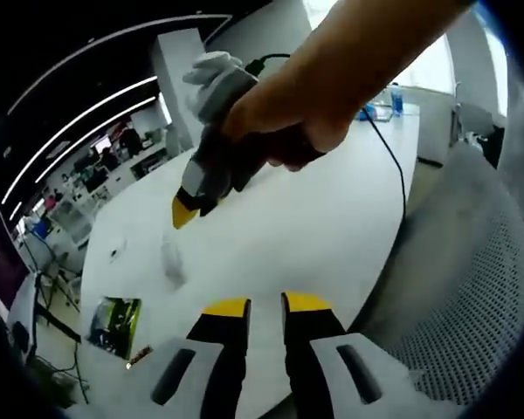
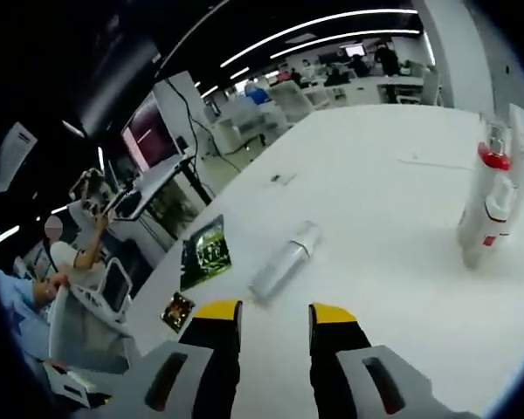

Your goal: Arrange the skincare products in the storage area until every visible bottle or jar stands upright without overlapping.

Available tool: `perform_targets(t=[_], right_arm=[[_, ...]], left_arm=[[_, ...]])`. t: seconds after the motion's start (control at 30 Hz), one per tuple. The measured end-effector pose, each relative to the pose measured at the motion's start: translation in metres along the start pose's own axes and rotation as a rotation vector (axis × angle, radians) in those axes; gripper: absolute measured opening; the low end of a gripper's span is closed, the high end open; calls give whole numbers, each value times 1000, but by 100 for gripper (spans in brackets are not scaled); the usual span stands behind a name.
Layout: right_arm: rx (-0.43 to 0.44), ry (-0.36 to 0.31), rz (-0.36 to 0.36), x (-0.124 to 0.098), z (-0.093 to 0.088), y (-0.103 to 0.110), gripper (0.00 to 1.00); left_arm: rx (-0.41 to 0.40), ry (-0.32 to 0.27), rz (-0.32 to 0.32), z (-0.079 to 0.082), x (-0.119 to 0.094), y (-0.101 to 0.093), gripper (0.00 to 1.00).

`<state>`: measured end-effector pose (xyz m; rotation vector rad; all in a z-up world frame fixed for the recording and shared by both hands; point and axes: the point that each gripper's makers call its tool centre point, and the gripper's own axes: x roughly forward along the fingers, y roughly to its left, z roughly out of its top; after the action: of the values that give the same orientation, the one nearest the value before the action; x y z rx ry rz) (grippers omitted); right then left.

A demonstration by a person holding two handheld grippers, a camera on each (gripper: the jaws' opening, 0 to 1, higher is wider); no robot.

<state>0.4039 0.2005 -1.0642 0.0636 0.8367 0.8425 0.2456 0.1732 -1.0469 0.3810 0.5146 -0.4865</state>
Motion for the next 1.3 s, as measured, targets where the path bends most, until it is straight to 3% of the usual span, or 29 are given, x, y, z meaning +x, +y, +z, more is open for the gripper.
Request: perform_targets(t=[0.1,0.2,0.3,0.43,0.5,0.63,0.87,0.93,1.03,1.13,1.27,1.3], right_arm=[[0,24,-5,6,0,-2,26],[17,33,-30,18,5,-7,41],[19,50,-42,34,12,-7,47],[65,53,-44,55,20,-7,48],[114,79,-64,65,16,-13,48],[133,98,-81,82,14,-17,48],[85,107,-91,113,25,-8,47],[9,152,-117,118,18,-12,45],[-14,162,-123,124,14,-11,40],[-96,200,-146,124,8,-16,32],[-104,211,-135,123,5,-19,16],[-122,218,-91,122,3,-15,15]], left_arm=[[13,-3,18,1,1,2,15],[15,-2,36,1,0,6,17],[15,-1,48,0,0,9,21],[5,14,62,-3,1,12,21],[0,19,66,-3,0,13,20],[-4,18,75,-3,-1,15,17],[-12,37,62,-8,2,13,16],[-14,46,62,-10,2,14,15],[-13,55,58,-11,2,13,14],[-5,65,59,-14,2,13,13],[-5,68,62,-14,2,13,13],[-4,69,65,-15,3,14,12]])
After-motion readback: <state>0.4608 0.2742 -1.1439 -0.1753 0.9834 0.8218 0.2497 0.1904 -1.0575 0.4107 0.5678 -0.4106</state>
